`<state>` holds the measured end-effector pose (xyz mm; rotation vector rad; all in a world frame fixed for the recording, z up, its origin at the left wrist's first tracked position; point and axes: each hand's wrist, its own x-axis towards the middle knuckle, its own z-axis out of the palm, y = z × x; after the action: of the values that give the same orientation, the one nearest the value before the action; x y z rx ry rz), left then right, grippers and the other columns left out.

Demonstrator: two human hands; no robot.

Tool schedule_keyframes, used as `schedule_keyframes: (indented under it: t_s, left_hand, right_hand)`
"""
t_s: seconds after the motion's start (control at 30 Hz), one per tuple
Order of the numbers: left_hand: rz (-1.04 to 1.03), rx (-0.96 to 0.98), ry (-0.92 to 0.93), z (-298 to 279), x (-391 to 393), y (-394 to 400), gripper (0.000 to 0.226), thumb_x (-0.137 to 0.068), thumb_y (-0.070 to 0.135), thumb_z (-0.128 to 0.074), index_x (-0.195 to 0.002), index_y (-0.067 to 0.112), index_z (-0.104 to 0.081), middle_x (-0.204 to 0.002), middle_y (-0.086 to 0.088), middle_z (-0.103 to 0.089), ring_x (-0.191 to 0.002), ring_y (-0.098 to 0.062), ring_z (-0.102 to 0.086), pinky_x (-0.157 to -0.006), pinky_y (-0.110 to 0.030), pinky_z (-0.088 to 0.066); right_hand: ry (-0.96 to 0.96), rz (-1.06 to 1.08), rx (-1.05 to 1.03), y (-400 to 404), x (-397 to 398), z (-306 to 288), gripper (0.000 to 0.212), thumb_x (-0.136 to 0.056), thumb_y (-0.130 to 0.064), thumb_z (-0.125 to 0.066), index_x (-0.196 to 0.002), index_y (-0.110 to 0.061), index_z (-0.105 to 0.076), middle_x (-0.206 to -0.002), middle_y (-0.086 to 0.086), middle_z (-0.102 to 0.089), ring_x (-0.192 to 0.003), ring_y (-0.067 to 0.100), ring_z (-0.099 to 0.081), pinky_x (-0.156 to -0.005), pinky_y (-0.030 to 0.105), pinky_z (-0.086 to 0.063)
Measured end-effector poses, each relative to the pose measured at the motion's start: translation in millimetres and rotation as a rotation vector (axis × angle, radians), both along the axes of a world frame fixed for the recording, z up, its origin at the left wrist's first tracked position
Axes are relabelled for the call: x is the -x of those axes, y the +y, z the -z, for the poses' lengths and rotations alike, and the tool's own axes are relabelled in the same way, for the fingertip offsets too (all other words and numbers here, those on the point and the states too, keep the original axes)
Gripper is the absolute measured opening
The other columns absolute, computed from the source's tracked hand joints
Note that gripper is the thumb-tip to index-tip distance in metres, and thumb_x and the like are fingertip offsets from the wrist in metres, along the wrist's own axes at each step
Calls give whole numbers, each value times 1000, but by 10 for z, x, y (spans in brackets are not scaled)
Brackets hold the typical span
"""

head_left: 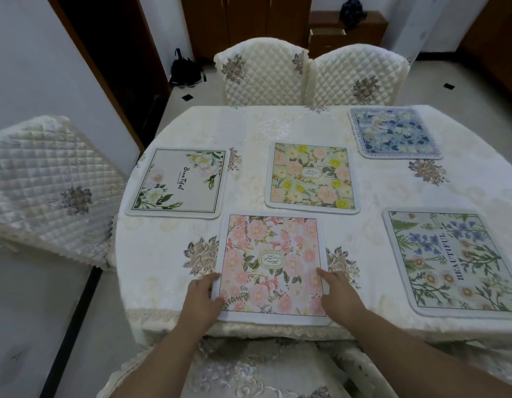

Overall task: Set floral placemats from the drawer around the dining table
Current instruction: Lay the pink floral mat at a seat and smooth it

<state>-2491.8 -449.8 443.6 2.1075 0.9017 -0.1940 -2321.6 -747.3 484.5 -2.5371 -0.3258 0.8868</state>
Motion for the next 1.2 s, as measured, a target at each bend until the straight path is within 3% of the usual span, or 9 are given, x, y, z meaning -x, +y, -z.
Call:
schedule_keyframes:
  t_s: [0.17, 0.23, 0.3, 0.4, 0.5, 0.6, 0.73, 0.97, 1.2]
  left_hand:
    - [217, -424, 23, -77, -64, -142, 63, -82, 43, -52, -143, 29, -50, -145, -4, -47, -132, -31, -46, -99, -44, -50]
    - [429, -450, 102, -41, -95, -213, 73, -89, 55, -37, -158, 35, -23, -168, 0, -14, -154, -31, -15, -119, -47, -32]
    - [533, -415, 177, 40, -85, -290, 76, -96, 65, -23, -159, 37, 10, -165, 3, 26, -152, -30, 24, -126, -48, -1]
    - [548, -421, 262, 64, -41, -362, 74, -97, 71, -8, -148, 40, 36, -153, 7, 49, -141, -27, 45, -122, -47, 18]
    - [561, -418, 317, 45, -38, -344, 73, -95, 73, -4, -142, 42, 42, -150, 10, 53, -139, -26, 47, -120, -47, 20]
    - [568, -426, 330, 27, -50, -340, 73, -94, 75, -4, -141, 44, 43, -149, 11, 53, -139, -25, 48, -114, -42, 29]
    - [569, -419, 328, 3, -52, -338, 73, -94, 77, -5, -143, 45, 40, -150, 12, 51, -140, -25, 46, -104, -35, 36]
    - [588, -413, 322, -17, -32, -333, 73, -95, 75, -5, -143, 45, 40, -151, 10, 50, -139, -25, 48, -120, -46, 21]
    - [506, -499, 227, -138, -183, -573, 71, -101, 64, -5, -149, 33, 36, -158, 2, 43, -143, -23, 44, -122, -50, 17]
  right_hand:
    - [-6, 0, -2, -21, -43, 43, 77, -85, -2, -57, -152, -32, -37, -142, 2, -34, -108, 15, -55, -72, 19, -47]
    - [-19, 20, -2, -15, -43, 53, 76, -83, -1, -58, -150, -33, -40, -131, -2, -32, -108, 15, -51, -74, 21, -47]
    - [-70, 27, 31, 23, -22, 48, 74, -81, -2, -59, -147, -31, -43, -129, -4, -31, -123, 21, -41, -87, 27, -46]
    - [-207, -60, 100, 128, 63, 38, 69, -86, -12, -56, -151, -27, -36, -159, 4, -20, -147, 31, -18, -114, 42, -34]
    - [-292, -260, 63, 315, 235, 71, 66, -101, -28, -39, -160, -21, -11, -168, 4, 9, -154, 28, 10, -125, 42, -4]
    - [-285, -469, 52, 537, 463, 152, 68, -103, -45, -17, -159, -19, 12, -162, 3, 29, -148, 25, 30, -124, 40, 9]
    - [-249, -525, 55, 615, 670, 387, 69, -104, -55, -9, -154, -23, 24, -158, -2, 40, -146, 20, 37, -121, 41, 15]
    - [-313, -514, 127, 80, 482, 388, 66, -103, -59, -3, -149, -29, 35, -157, -8, 41, -144, 14, 39, -122, 40, 11]
    - [-276, -482, 175, -112, 363, 418, 69, -102, -59, -5, -150, -27, 33, -156, -8, 42, -145, 14, 38, -121, 38, 12]
